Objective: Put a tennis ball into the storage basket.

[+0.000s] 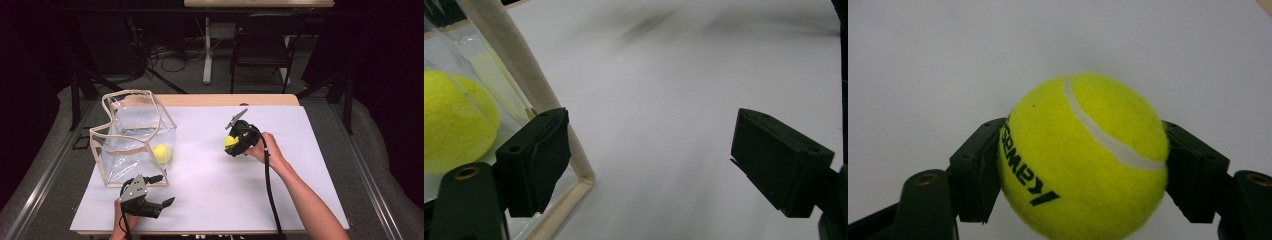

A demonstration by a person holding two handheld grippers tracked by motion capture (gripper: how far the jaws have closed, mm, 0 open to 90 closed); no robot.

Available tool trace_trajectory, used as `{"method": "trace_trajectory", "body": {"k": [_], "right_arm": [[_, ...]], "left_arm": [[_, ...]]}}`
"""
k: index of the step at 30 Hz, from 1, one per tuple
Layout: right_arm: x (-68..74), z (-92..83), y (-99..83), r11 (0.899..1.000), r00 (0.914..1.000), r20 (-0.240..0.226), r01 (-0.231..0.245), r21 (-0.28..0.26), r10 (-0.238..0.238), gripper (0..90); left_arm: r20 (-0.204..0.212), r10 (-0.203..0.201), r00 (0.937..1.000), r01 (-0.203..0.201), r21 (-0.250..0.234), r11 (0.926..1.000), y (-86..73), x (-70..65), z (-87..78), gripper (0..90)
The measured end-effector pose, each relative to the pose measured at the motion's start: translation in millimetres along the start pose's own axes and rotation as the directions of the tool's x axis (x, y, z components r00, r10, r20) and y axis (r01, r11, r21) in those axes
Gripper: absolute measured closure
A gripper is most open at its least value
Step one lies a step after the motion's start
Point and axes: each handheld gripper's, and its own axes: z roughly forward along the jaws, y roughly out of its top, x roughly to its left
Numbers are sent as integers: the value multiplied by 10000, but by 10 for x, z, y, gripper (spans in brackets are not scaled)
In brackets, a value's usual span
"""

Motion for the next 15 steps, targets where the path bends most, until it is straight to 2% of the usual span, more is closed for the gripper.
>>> {"method": "trace_trajectory", "body": {"k": [4,7,8,15], "right_arm": [[14,-22,47,10000,10000,-8,-5,-7,5,261],[19,-43,89,9999,9999,32,162,-19,-162,261],[29,-47,101,10000,10000,5,74,-53,-74,261],[52,-76,201,9993,9994,14,354,-146,-354,261]], "left_arm": [[2,-1,10000,1,-7,10000,0,-1,0,161],[0,-1,10000,1,-10,10000,0,-1,-1,161],[0,-4,10000,4,-7,10000,0,-2,-1,161],[13,-6,10000,6,-3,10000,0,-1,4,161]]}}
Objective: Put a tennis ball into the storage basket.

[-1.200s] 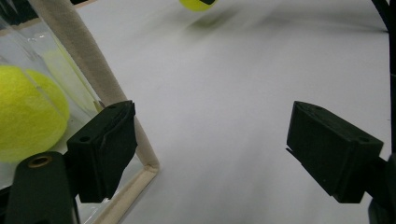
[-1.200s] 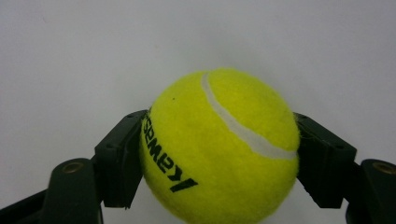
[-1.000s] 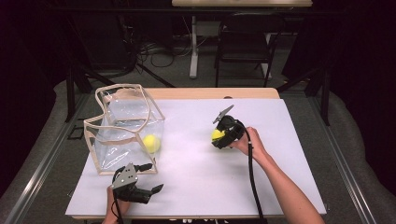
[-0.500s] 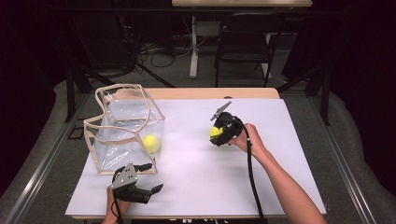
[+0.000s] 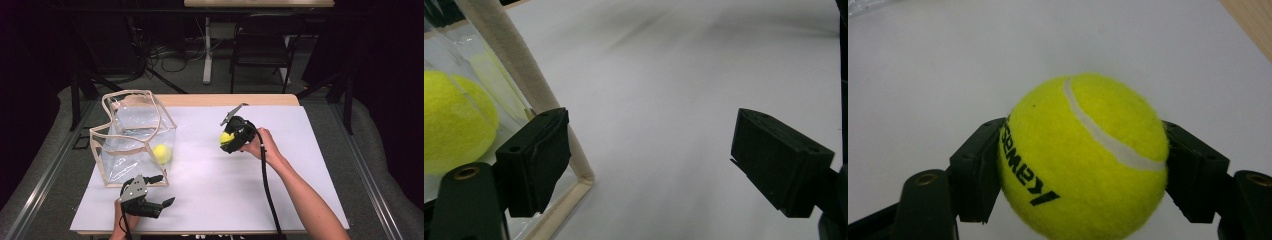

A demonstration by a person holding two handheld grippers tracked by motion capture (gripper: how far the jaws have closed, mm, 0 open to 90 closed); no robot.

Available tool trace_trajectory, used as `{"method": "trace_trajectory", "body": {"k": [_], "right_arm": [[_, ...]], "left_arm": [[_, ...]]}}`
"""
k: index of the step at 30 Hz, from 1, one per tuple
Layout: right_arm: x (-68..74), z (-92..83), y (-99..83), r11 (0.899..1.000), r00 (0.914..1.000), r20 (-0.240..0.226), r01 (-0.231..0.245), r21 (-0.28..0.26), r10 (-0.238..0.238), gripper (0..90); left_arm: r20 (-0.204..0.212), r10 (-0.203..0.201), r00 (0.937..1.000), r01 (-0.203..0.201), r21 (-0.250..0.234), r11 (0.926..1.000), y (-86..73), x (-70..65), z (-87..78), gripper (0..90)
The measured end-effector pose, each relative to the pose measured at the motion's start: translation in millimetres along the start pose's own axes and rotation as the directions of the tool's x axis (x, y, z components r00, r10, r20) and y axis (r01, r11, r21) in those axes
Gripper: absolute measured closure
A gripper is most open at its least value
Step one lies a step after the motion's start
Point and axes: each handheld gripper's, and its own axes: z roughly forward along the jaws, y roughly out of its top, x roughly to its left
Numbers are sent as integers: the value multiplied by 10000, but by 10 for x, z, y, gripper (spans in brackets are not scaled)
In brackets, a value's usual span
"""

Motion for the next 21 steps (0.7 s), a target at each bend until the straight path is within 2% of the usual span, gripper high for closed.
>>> {"method": "trace_trajectory", "body": {"k": [21], "right_arm": [[58,-10,242,9994,9994,-110,328,48,-328,262]], "left_arm": [[39,4,10000,-4,-8,10000,-1,1,4,161]]}}
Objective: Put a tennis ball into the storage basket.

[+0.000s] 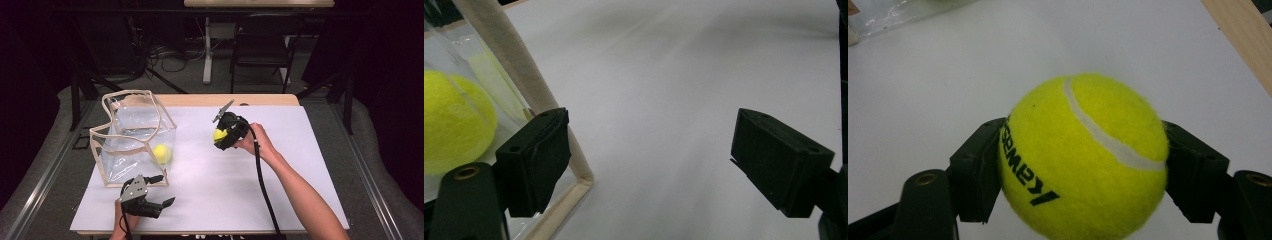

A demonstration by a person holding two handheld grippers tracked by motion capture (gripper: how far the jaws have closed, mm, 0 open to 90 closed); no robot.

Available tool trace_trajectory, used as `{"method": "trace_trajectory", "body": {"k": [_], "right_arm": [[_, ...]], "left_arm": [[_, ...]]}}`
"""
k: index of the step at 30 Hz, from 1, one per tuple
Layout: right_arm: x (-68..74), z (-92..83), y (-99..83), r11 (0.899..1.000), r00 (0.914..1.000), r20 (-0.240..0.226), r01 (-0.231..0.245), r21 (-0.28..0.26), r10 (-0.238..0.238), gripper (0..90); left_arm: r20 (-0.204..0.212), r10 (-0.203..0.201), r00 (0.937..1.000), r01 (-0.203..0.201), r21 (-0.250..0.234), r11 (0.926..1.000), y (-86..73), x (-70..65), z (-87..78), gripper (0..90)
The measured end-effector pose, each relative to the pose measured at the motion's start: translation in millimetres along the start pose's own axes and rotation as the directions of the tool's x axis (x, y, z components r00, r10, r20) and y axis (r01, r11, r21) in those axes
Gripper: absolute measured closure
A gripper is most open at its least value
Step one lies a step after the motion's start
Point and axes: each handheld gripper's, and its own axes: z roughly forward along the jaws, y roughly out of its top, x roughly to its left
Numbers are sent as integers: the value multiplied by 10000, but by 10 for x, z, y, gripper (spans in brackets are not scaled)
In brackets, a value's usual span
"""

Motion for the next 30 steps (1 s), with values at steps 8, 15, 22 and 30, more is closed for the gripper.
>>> {"method": "trace_trajectory", "body": {"k": [8,15,22,30], "right_arm": [[20,12,86,10000,9999,-54,86,-27,-86,262],[35,20,155,9999,9999,-60,142,-59,-142,262],[63,33,226,9997,9997,-99,217,-61,-218,263],[75,28,332,9994,9994,-162,292,-179,-295,263]], "left_arm": [[-22,2,10000,-2,1,10000,0,0,-4,160],[-19,4,10000,-4,-4,10000,0,-1,-4,161],[-24,8,10000,-8,-1,10000,0,-1,-5,161],[-16,-4,10000,4,-30,10000,0,-3,-5,161]]}}
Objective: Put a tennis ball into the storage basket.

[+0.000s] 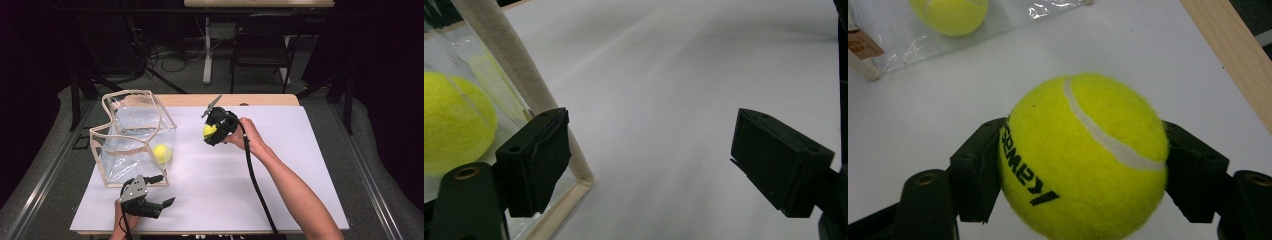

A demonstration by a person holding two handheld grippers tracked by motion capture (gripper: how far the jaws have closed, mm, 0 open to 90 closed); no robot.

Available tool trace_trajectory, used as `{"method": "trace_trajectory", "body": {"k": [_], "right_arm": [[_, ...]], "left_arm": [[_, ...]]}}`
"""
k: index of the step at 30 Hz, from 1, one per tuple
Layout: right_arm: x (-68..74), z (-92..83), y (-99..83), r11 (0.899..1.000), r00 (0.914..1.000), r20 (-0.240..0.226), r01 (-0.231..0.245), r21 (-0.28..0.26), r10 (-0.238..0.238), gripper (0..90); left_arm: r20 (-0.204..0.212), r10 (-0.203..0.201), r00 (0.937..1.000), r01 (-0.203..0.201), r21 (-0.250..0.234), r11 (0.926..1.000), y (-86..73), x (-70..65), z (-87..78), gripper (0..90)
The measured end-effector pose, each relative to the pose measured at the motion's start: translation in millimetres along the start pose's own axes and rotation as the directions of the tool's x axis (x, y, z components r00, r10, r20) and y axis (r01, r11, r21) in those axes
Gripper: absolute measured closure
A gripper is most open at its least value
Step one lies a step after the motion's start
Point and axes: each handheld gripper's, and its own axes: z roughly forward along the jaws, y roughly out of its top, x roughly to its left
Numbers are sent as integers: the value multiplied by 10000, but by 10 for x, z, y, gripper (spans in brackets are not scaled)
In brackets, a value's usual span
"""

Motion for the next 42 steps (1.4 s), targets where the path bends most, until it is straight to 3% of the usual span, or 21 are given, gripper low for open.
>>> {"method": "trace_trajectory", "body": {"k": [42], "right_arm": [[32,-52,396,9990,9996,5,289,-352,-289,265]], "left_arm": [[101,16,9999,-15,-5,10000,-2,-1,11,161]]}}
